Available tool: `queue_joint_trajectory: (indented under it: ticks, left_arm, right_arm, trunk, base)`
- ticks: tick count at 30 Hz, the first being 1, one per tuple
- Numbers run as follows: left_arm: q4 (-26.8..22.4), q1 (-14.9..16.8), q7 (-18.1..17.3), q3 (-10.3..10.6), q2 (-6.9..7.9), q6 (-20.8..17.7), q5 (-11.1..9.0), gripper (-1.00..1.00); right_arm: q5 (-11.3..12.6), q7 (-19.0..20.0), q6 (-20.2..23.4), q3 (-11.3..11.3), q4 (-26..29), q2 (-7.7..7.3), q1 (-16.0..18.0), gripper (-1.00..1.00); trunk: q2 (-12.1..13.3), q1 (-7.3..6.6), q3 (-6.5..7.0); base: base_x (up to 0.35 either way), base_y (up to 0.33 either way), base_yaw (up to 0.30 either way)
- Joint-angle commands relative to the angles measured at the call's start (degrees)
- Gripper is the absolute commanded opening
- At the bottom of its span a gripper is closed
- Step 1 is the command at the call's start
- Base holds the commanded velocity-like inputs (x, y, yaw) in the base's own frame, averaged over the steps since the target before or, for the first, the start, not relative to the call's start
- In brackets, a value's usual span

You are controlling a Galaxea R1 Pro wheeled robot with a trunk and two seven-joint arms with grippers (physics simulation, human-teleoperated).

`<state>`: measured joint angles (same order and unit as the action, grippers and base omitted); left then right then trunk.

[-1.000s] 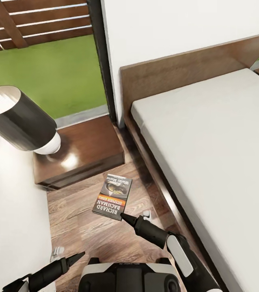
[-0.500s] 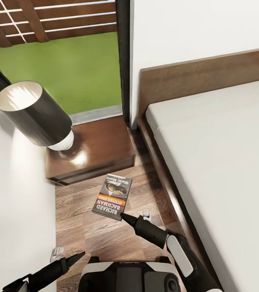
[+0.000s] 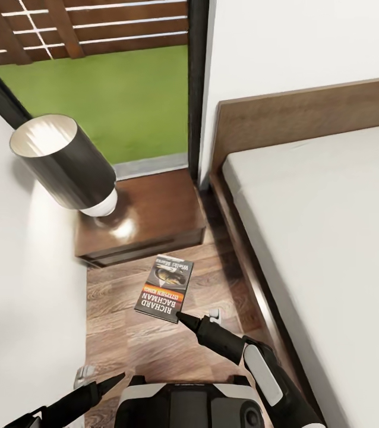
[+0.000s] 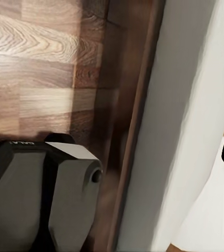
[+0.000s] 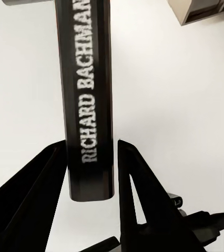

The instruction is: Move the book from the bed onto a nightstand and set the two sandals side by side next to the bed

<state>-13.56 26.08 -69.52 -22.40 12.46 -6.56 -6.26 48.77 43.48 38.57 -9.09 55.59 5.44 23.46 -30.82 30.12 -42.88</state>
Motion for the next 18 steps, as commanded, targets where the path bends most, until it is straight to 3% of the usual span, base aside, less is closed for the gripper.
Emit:
queue_joint_trajectory:
  ticks: [1, 12, 18]
  left_arm:
    - [0.03, 0.02, -0.18, 0.17, 0.02, -0.59, -0.42, 1.00]
    - [0.02, 0.02, -0.18, 0.17, 0.02, -0.65, -0.42, 1.00]
    - [0.02, 0.02, -0.18, 0.17, 0.02, -0.61, -0.42, 1.00]
  right_arm:
    - [0.36, -0.06, 0.37, 0.02, 0.01, 0.01, 0.01, -1.00]
    - [0.36, -0.06, 0.37, 0.03, 0.02, -0.04, 0.01, -1.00]
    - [0.36, -0.06, 0.37, 0.03, 0.04, -0.07, 0.01, -1.00]
  trunk:
    - [-0.06, 0.02, -0.06]
    - [-0.06, 0.02, -0.10]
    - [-0.06, 0.02, -0.10]
  base:
    - [0.063, 0.000, 0.177]
    - [0.254, 0.000, 0.034]
    - [0.069, 0.000, 0.001]
